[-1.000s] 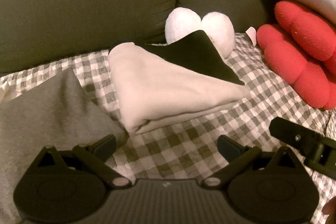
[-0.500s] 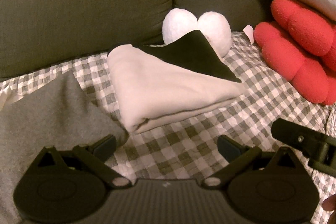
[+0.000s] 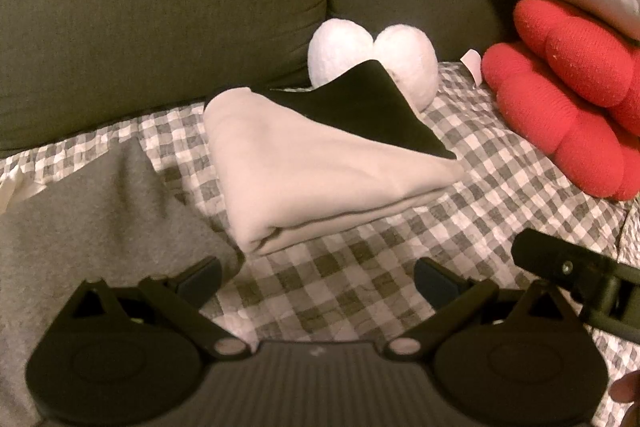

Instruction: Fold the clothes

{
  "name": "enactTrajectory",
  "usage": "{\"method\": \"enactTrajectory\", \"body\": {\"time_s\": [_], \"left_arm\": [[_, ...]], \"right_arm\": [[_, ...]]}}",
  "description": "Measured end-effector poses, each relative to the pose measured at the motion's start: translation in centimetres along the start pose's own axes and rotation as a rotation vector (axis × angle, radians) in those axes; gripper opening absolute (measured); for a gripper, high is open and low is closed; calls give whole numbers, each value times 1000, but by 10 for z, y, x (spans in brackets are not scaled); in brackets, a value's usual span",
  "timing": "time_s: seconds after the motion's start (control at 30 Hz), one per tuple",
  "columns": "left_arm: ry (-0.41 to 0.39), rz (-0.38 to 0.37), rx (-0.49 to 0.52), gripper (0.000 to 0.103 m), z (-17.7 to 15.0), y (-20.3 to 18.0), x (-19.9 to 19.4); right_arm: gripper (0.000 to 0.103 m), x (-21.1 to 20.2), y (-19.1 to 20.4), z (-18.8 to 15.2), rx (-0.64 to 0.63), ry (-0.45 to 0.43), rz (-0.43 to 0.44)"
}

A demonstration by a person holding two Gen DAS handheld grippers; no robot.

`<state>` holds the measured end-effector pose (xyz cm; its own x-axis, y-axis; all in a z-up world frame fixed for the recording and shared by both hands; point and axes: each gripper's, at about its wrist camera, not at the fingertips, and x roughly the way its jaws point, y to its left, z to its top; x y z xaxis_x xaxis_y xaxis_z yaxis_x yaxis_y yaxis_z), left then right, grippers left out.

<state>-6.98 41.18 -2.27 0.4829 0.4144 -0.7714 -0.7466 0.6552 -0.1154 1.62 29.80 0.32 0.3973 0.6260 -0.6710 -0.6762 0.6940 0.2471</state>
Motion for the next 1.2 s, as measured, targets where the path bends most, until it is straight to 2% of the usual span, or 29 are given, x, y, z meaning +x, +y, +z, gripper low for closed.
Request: {"method": "enactTrajectory", "body": {"time_s": [1.2], "left_arm": [[7,11,2,102,0,-1,-1]], "right_arm": [[100,-1,-1,0,14,7,6]]}}
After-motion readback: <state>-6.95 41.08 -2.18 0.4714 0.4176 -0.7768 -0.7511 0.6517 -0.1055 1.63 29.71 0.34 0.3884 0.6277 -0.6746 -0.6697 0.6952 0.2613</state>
